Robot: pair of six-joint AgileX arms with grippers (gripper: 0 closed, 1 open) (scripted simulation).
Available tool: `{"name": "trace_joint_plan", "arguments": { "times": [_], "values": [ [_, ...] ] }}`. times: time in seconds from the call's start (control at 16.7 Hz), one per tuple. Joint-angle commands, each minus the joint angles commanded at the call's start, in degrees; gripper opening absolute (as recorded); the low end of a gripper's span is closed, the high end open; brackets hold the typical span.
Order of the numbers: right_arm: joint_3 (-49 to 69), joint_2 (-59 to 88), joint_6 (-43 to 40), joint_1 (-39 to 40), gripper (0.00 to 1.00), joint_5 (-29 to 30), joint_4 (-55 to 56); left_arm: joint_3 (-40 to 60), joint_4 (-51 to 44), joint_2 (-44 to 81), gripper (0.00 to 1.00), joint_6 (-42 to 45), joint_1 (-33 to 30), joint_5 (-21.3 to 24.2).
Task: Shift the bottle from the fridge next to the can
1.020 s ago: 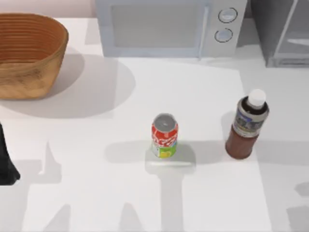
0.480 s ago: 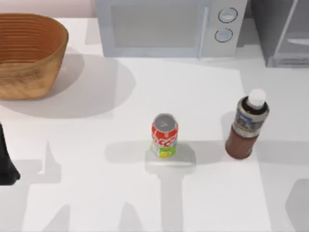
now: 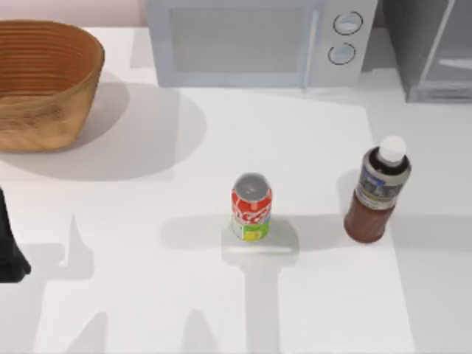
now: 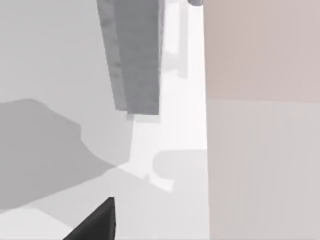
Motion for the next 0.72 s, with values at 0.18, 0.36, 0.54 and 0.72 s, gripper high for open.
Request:
{"name": "trace_joint_plan", "arguments": {
  "times": [0.18,0.36,0.54,0.72],
  "values": [
    [0.7,2.1,-1.5,-1.5,1.00,-0.8,-0.4,0.0,0.0,0.0,1.00,0.0,0.0,0.0],
    [0.7,2.1,-1.5,-1.5,1.00,-0.8,-0.4,0.0,0.0,0.0,1.00,0.0,0.0,0.0],
    [0.5,2.0,-0.7,-0.8,1.00,-0.7,0.3,0.0,0.0,0.0,1.00,0.0,0.0,0.0],
    [0.5,2.3,4.6,2.7,1.00,0.0,5.3,0.0,0.0,0.0,1.00,0.0,0.0,0.0]
  ]
}}
